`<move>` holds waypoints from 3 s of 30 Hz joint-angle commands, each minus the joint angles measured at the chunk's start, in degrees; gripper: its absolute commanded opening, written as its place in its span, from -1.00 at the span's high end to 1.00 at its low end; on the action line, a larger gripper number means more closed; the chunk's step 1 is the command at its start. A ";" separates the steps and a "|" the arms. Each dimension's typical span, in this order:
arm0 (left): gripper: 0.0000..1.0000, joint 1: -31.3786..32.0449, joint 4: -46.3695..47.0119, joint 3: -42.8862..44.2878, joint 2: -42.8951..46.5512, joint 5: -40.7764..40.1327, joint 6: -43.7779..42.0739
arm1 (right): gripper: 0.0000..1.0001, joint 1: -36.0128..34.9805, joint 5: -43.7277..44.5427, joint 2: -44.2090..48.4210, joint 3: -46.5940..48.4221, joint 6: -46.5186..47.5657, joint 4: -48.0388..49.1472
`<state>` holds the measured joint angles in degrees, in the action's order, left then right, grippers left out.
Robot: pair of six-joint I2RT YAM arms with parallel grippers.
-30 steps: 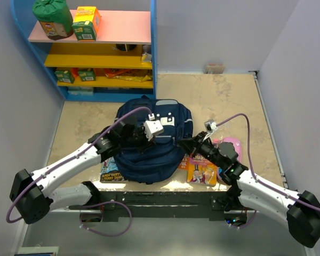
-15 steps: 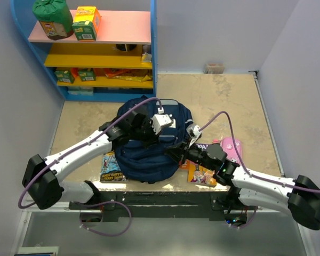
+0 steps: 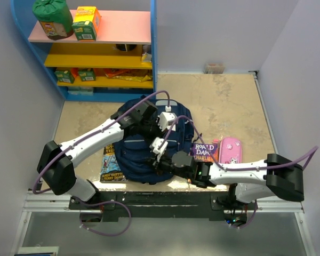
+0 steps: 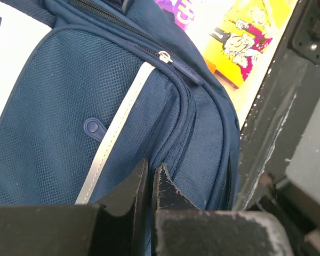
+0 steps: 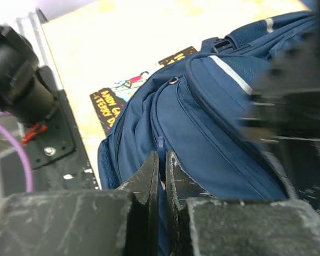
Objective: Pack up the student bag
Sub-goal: Unzip the student bag at the center of the board, then pick up the stationery from the center of the board.
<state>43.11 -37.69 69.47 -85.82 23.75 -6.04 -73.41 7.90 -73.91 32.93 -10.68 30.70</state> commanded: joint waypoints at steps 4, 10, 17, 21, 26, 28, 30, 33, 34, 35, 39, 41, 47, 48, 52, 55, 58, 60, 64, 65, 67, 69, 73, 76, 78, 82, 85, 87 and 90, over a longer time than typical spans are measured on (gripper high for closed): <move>1.00 -3.03 16.42 8.74 -2.33 -1.08 5.60 | 1.00 -11.49 4.30 -6.59 6.26 10.41 11.31; 1.00 -3.03 15.98 12.96 -3.83 2.26 5.69 | 1.00 -12.64 3.09 -19.31 16.70 17.79 12.28; 1.00 -3.03 16.25 12.97 -3.83 2.62 5.60 | 1.00 -12.81 3.52 -27.16 26.30 22.19 10.18; 1.00 -3.38 13.97 14.19 -3.56 1.83 2.80 | 0.48 -12.73 10.43 -25.06 27.63 18.53 4.05; 1.00 -5.75 9.84 18.06 -3.74 -0.28 -2.47 | -0.12 -11.94 21.00 -15.67 23.51 7.72 -5.28; 1.00 -6.20 8.61 18.68 -3.48 -0.46 -4.14 | -0.39 -11.23 24.60 -10.39 23.23 -1.51 -14.84; 1.00 -6.64 7.64 17.81 -2.42 -0.81 -6.17 | -0.67 -10.88 28.13 -4.35 22.27 -7.57 -23.35; 1.00 -6.81 8.07 15.44 -0.14 -1.60 -8.19 | -0.97 -9.92 32.87 3.22 19.81 -17.48 -34.15; 1.00 -6.81 8.33 14.82 0.39 -1.86 -8.63 | -0.97 -9.22 33.84 9.34 18.85 -20.23 -37.00; 1.00 -6.81 8.51 14.47 1.00 -2.12 -9.42 | -0.97 -5.73 34.63 11.92 18.32 -23.22 -39.98; 1.00 -6.81 8.16 12.72 1.71 -3.00 -10.74 | -0.97 16.51 28.94 18.36 20.60 -44.05 -71.74; 1.00 -6.81 9.47 11.04 3.19 -3.01 -11.09 | -0.97 21.70 29.45 19.85 20.60 -44.95 -78.73; 1.00 -6.81 11.50 6.20 5.14 -4.15 -11.97 | -0.97 31.19 29.37 19.42 21.13 -50.67 -87.74; 1.00 -6.81 11.24 5.77 5.14 -4.50 -12.32 | -0.97 32.87 28.58 19.24 20.78 -49.37 -87.48; 1.00 -7.60 11.15 4.71 5.40 -5.47 -13.38 | -0.97 40.34 23.76 13.55 20.68 -44.96 -85.98; 1.00 -9.09 12.64 2.87 6.19 -4.50 -13.56 | -0.97 46.85 21.37 6.78 23.66 -43.03 -85.55; 1.00 -9.80 14.48 0.32 7.15 -4.06 -14.61 | -0.97 53.61 21.45 0.27 26.04 -39.52 -84.93; 1.00 -10.07 15.10 -1.26 7.77 -3.01 -15.40 | -0.97 60.38 19.45 -1.76 25.87 -37.14 -82.74; 1.00 -11.12 15.98 -2.32 9.00 -0.29 -16.37 | -0.97 69.35 16.71 -4.65 23.85 -33.89 -79.13; 1.00 -11.21 16.24 -2.50 9.09 0.15 -16.54 | -0.97 71.02 16.62 -5.45 23.94 -32.93 -78.43; 1.00 -11.56 17.03 -2.68 9.18 1.38 -16.63 | -0.97 71.38 17.41 -7.64 24.98 -32.65 -78.42; 1.00 -11.56 17.56 -2.94 9.09 2.35 -16.63 | -0.97 71.39 17.32 -11.16 25.78 -31.69 -77.55; 1.00 -11.56 18.71 -3.38 9.09 4.55 -16.11 | -0.97 71.39 18.20 -16.43 28.68 -30.02 -77.19; 1.00 -11.56 19.14 -3.55 9.27 4.90 -16.02 | -0.97 71.39 18.38 -18.90 28.68 -28.26 -76.14; 1.00 -11.56 19.15 -3.73 9.36 4.90 -15.93 | -0.97 71.39 19.08 -21.17 28.86 -27.65 -76.31; 1.00 -11.56 19.32 -3.73 9.71 4.64 -16.19 | -0.97 71.39 20.31 -24.51 28.95 -26.50 -75.52; 1.00 -11.56 19.59 -3.82 9.80 4.20 -16.11 | -0.97 71.39 20.05 -26.45 28.95 -25.62 -74.91; 1.00 -11.56 19.67 -3.90 9.88 4.20 -15.93 | -0.93 71.39 19.26 -26.90 28.77 -25.62 -74.12; 1.00 -11.56 19.94 -4.08 9.97 4.03 -15.84 | -0.56 71.39 18.20 -26.81 27.98 -25.27 -72.54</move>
<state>32.95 -24.47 65.71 -77.76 30.41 -19.35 -2.83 27.79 -98.70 61.87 -36.51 -48.40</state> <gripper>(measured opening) 0.052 0.914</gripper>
